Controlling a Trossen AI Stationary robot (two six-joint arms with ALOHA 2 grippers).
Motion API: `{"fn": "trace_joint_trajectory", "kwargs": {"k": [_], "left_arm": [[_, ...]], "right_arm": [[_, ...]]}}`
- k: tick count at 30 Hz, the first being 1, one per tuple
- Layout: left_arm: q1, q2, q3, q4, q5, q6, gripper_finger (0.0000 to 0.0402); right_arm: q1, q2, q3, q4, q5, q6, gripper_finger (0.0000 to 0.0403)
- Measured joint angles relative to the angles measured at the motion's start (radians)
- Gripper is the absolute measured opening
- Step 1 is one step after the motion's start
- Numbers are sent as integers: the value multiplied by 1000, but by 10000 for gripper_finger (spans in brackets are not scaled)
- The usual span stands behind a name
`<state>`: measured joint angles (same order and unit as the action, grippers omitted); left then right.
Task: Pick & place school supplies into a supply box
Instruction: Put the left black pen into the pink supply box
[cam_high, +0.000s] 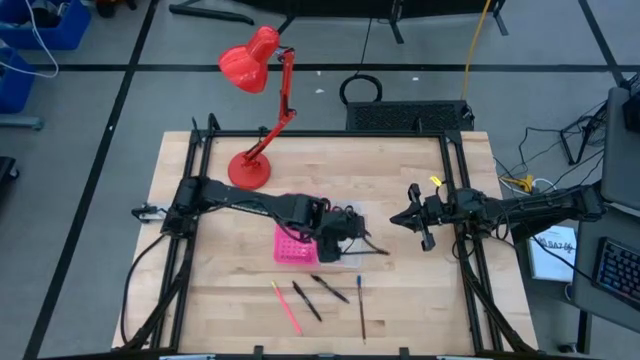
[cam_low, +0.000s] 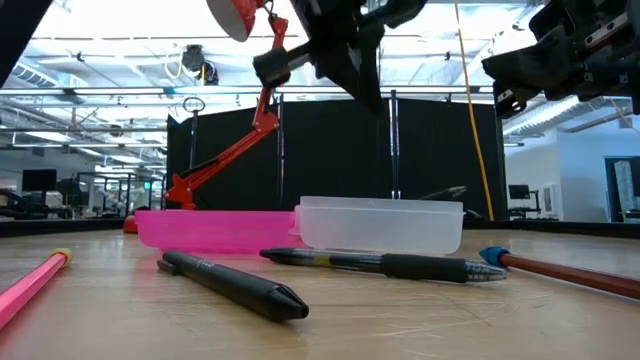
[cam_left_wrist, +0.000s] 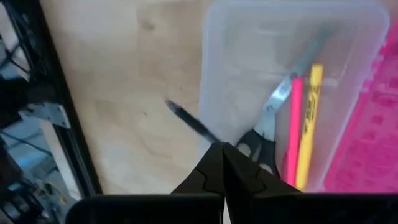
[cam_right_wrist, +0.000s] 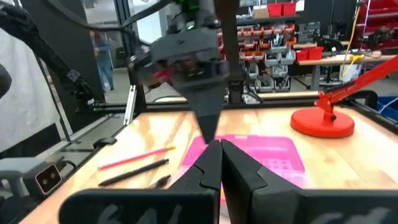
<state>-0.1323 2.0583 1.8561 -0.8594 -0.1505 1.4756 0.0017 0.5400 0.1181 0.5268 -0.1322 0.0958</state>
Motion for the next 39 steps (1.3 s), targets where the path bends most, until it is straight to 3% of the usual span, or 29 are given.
{"fn": "trace_joint_trajectory", "kwargs": {"k": [4, 10, 17, 21, 30, 34, 39], "left_arm": [[30, 0, 0, -5, 5, -11, 2], [44, 0, 0, -7, 99, -72, 2], [22, -131, -52, -213, 81, -395, 1], [5, -340, -321, -73, 67, -535, 1], [20, -933, -1111, 760, 237, -861, 1], [19, -1075, -1347, 991, 267, -915, 1], [20, -1143, -1565, 1260, 273, -910, 1]], "right_arm": [[0, 0, 0, -9, 0, -11, 0], [0, 0, 0, -9, 0, -19, 0], [0, 2, 0, -9, 0, 10, 0], [0, 11, 0, -8, 0, 16, 0], [0, 39, 0, -27, 7, 89, 0], [0, 86, 0, -49, 91, 127, 0], [0, 146, 0, -4, 278, 119, 0]]}}
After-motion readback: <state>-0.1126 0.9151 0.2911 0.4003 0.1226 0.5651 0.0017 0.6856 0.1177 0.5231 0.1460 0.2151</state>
